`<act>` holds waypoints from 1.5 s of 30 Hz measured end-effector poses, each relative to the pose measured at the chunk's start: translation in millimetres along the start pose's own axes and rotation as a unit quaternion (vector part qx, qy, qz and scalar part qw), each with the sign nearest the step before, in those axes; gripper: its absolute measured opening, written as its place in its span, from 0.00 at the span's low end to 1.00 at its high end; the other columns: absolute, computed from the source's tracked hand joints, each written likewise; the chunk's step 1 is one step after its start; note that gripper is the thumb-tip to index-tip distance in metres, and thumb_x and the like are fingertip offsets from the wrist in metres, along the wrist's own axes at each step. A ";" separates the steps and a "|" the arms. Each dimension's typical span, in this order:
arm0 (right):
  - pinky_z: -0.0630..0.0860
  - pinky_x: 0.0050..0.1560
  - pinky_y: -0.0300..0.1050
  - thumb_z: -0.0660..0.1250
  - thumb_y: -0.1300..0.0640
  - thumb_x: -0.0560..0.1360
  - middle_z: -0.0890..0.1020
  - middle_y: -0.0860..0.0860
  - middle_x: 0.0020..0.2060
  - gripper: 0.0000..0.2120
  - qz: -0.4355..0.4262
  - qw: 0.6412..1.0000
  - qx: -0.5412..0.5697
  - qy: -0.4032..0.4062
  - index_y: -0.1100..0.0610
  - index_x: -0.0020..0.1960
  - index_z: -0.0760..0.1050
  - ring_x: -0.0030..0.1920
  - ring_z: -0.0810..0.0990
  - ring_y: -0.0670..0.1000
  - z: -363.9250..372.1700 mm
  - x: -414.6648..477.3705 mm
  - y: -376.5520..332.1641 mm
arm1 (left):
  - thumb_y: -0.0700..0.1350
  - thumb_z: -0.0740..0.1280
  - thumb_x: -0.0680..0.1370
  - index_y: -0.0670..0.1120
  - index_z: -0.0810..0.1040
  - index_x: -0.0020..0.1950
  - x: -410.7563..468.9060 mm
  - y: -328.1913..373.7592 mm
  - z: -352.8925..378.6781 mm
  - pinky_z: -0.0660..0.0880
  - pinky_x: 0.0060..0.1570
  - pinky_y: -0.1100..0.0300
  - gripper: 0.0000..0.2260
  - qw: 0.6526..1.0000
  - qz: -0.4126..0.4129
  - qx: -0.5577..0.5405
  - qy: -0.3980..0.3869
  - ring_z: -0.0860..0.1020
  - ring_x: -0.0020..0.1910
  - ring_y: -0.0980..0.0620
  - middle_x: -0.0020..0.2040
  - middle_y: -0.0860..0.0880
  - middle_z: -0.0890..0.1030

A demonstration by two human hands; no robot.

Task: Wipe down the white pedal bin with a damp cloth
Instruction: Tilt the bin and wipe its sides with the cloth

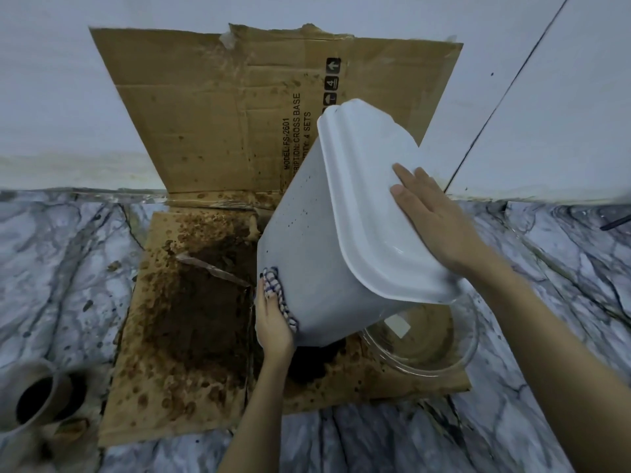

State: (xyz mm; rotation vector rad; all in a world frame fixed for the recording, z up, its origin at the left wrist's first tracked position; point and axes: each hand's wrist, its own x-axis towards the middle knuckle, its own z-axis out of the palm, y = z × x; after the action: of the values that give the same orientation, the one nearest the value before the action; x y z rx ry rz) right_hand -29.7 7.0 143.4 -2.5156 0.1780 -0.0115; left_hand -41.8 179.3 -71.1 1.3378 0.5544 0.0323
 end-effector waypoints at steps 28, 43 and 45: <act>0.47 0.73 0.45 0.50 0.39 0.78 0.54 0.39 0.75 0.22 0.017 0.999 0.029 0.004 0.35 0.72 0.56 0.75 0.50 0.41 -6.5 -5.3 -0.3 | 0.56 0.60 0.77 0.58 0.66 0.70 49.5 -18.3 -7.8 0.61 0.72 0.49 0.21 0.993 -0.060 -0.012 -0.104 0.67 0.70 0.54 0.71 0.54 0.69; 0.46 0.73 0.47 0.50 0.39 0.78 0.54 0.39 0.75 0.22 0.027 0.999 0.028 0.008 0.35 0.72 0.55 0.75 0.50 0.41 -8.4 -4.9 6.0 | 0.56 0.54 0.80 0.62 0.53 0.74 -23.8 99.9 45.3 0.53 0.75 0.51 0.22 0.952 0.163 0.062 -0.253 0.55 0.75 0.61 0.73 0.65 0.57; 0.46 0.74 0.47 0.50 0.39 0.77 0.53 0.39 0.76 0.23 0.033 0.999 0.029 0.007 0.35 0.72 0.54 0.75 0.49 0.41 -8.5 -4.3 6.8 | 0.58 0.53 0.78 0.64 0.54 0.73 -27.6 110.2 54.6 0.53 0.75 0.50 0.23 0.942 0.185 0.048 -0.277 0.53 0.75 0.63 0.73 0.68 0.57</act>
State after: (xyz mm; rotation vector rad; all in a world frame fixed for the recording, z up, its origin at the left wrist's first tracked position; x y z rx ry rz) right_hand -35.2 -2.8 146.5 -2.4501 0.2636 -0.0072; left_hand -12.4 148.0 47.4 1.4523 -0.1773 -0.0638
